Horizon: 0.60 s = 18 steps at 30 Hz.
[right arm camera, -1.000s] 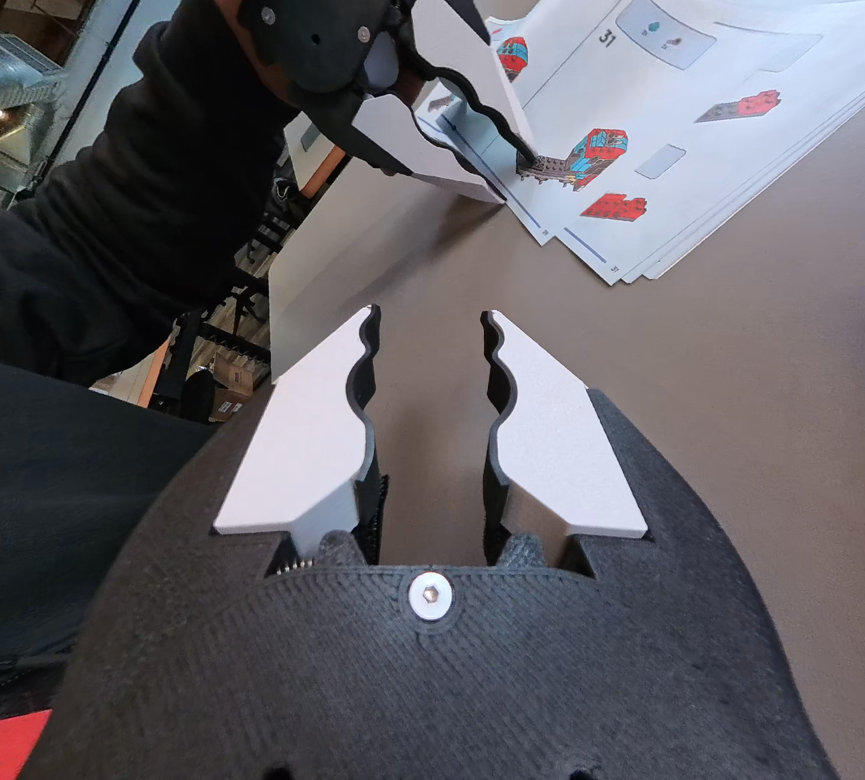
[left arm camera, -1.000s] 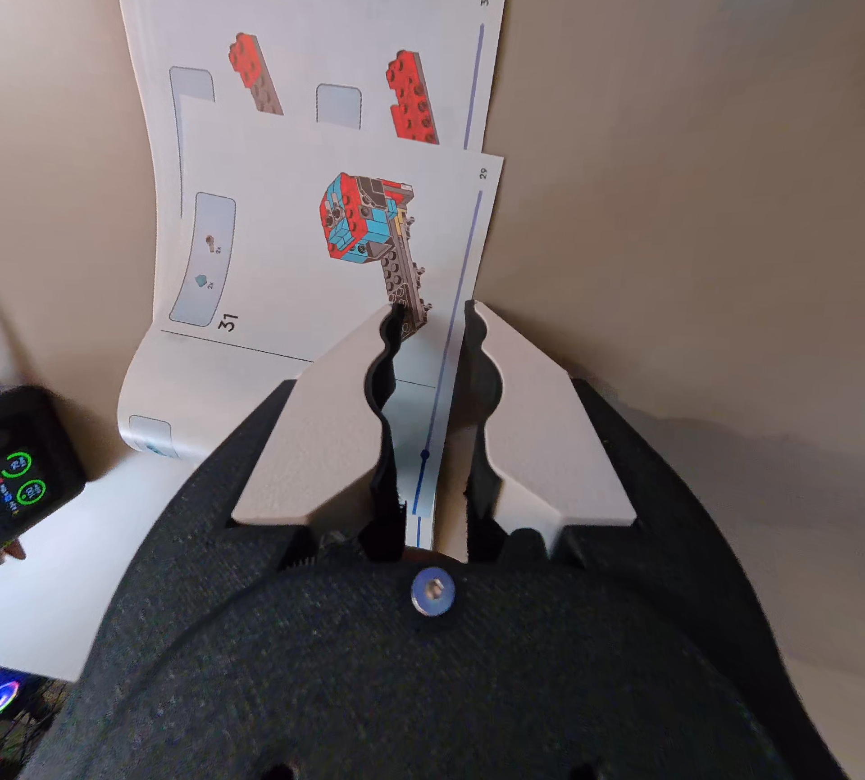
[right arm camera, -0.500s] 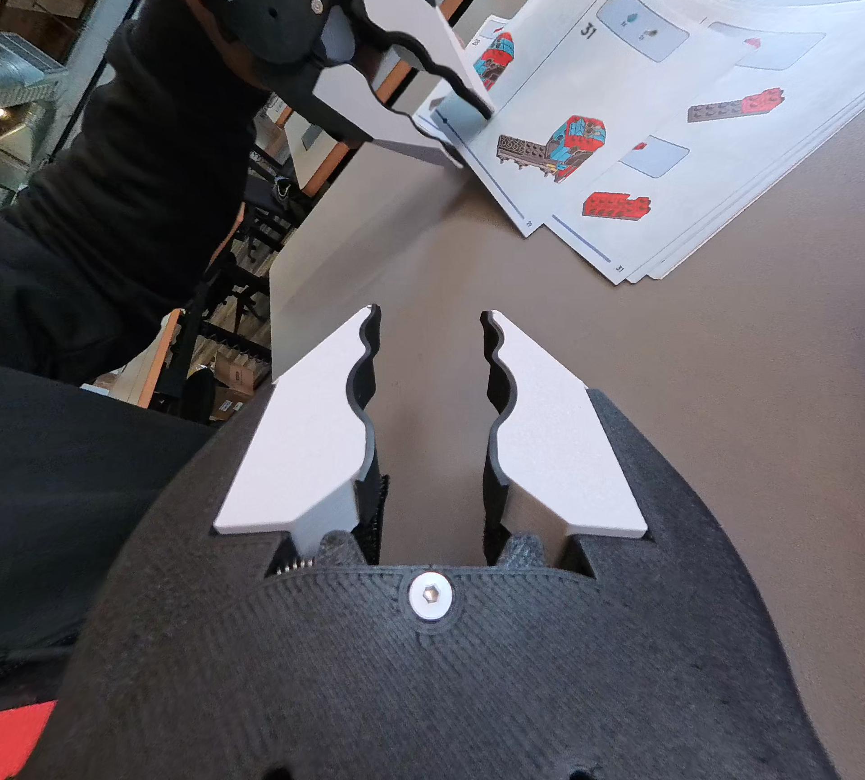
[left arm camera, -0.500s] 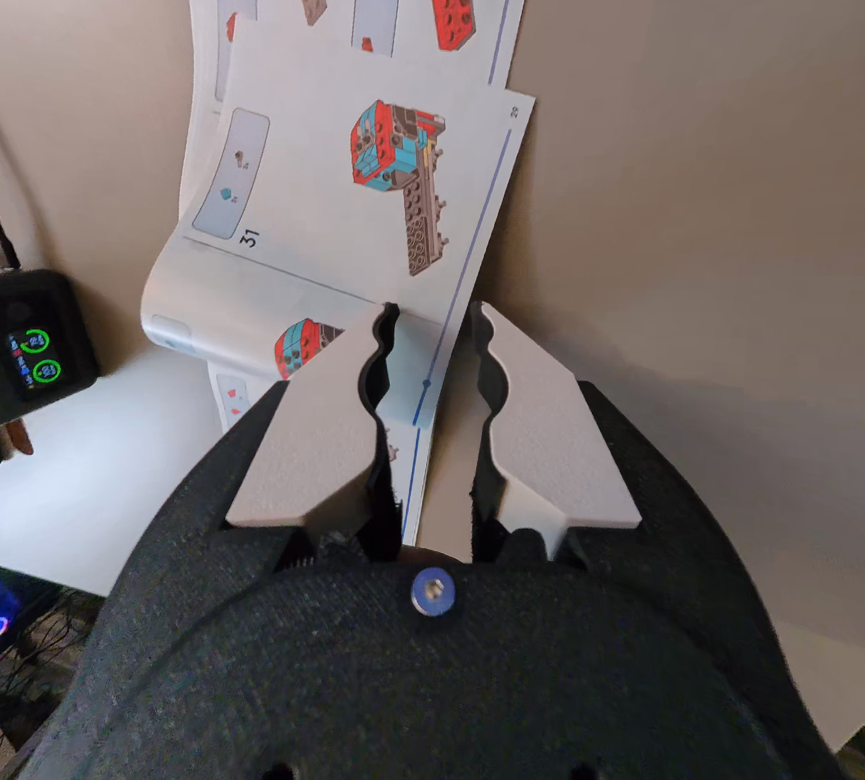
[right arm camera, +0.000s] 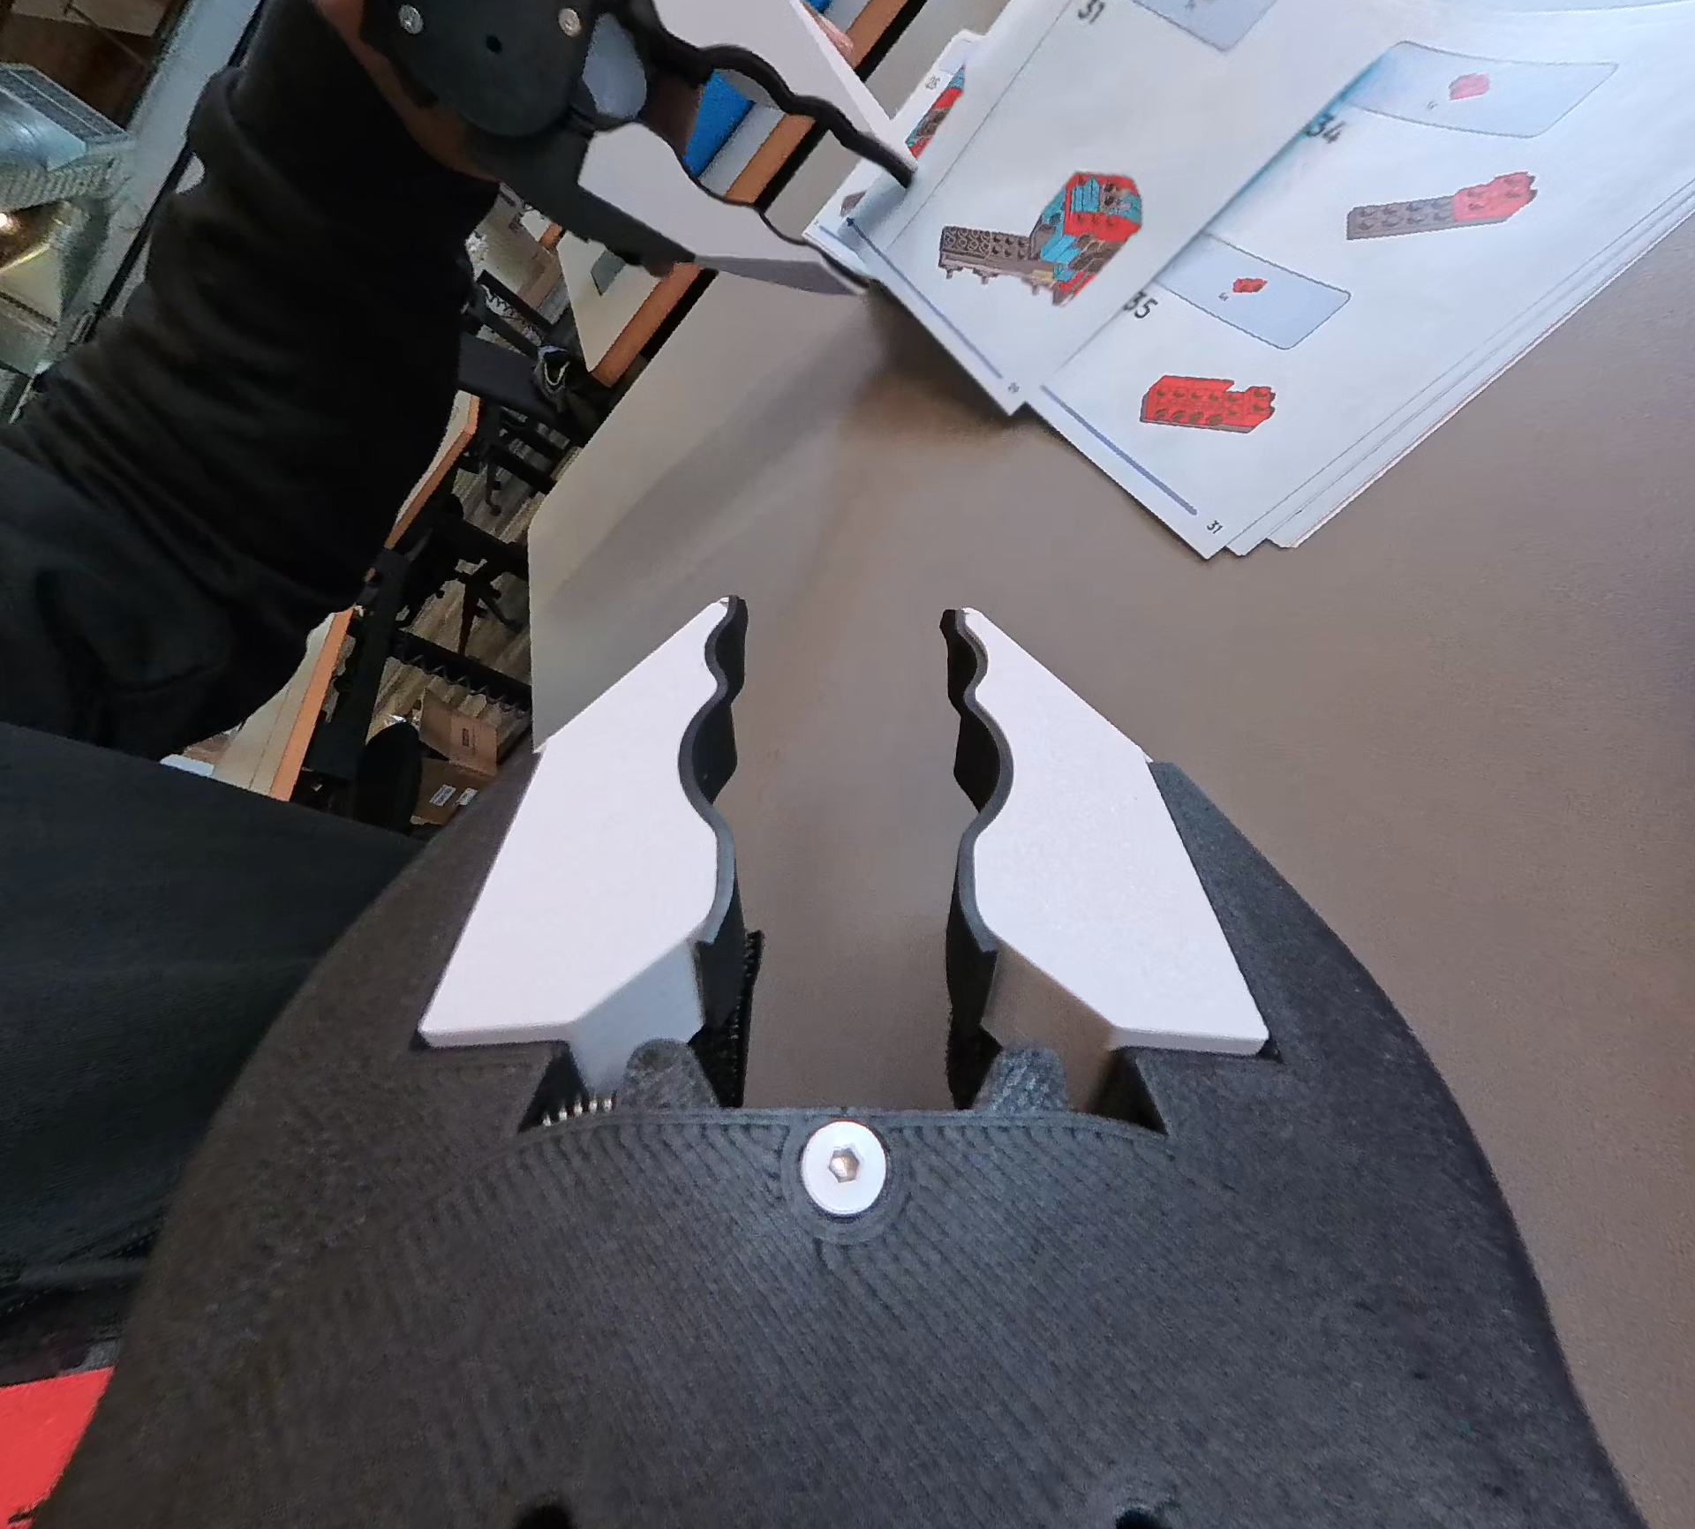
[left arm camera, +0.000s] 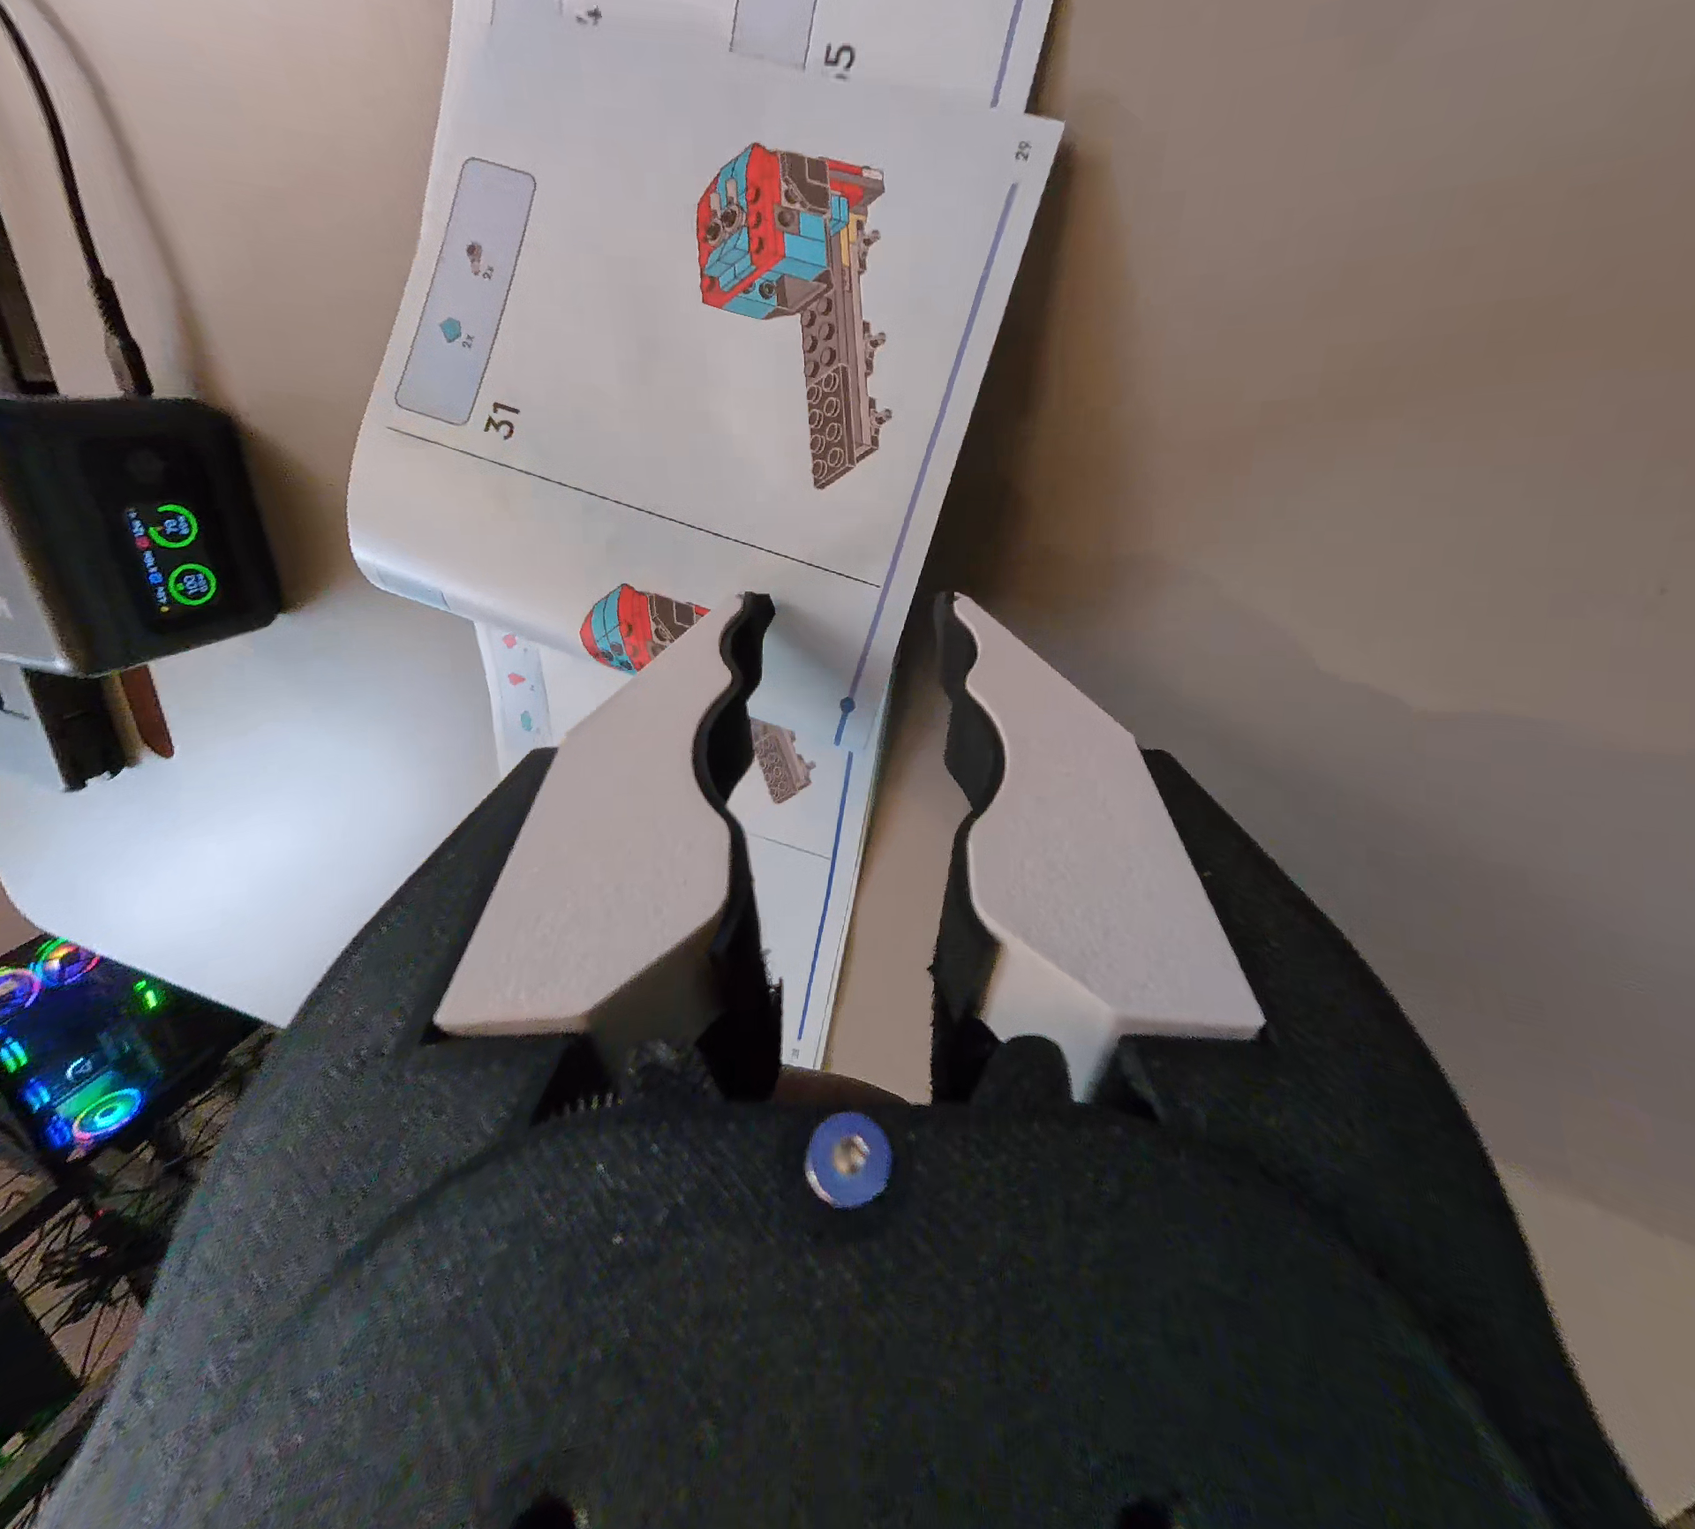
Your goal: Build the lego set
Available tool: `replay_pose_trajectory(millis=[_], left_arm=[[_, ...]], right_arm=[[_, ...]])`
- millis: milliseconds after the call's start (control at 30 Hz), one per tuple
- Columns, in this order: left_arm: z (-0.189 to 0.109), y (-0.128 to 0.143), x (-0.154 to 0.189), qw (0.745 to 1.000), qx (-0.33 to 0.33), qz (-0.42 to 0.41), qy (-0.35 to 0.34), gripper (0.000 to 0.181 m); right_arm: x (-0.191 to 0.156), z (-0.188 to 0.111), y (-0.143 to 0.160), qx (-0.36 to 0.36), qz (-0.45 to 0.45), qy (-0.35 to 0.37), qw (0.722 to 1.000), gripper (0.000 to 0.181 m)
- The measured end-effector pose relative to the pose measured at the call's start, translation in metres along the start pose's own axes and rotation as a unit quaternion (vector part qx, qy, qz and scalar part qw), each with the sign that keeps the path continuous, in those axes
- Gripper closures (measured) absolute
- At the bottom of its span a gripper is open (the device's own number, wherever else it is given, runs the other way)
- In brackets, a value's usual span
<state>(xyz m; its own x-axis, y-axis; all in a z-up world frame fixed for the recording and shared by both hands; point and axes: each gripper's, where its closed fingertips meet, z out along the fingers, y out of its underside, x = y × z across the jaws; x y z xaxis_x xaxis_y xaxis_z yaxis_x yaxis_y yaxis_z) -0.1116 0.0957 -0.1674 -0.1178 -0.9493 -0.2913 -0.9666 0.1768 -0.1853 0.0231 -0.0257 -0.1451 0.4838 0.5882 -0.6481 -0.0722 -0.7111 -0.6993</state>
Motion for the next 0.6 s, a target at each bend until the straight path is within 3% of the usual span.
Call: replay_pose_trajectory(millis=[333, 600], left_arm=[[-0.008, 0.012, -0.013, 0.999, 0.007, -0.023, -0.044, 0.149], [-0.018, 0.023, -0.027, 0.987, 0.039, -0.1, -0.122, 0.151]], right_arm=[[0.0, 0.0, 0.0, 0.0, -0.001, 0.001, 1.0, 0.136], [0.0, 0.0, 0.0, 0.001, -0.001, 0.001, 1.0, 0.137]])
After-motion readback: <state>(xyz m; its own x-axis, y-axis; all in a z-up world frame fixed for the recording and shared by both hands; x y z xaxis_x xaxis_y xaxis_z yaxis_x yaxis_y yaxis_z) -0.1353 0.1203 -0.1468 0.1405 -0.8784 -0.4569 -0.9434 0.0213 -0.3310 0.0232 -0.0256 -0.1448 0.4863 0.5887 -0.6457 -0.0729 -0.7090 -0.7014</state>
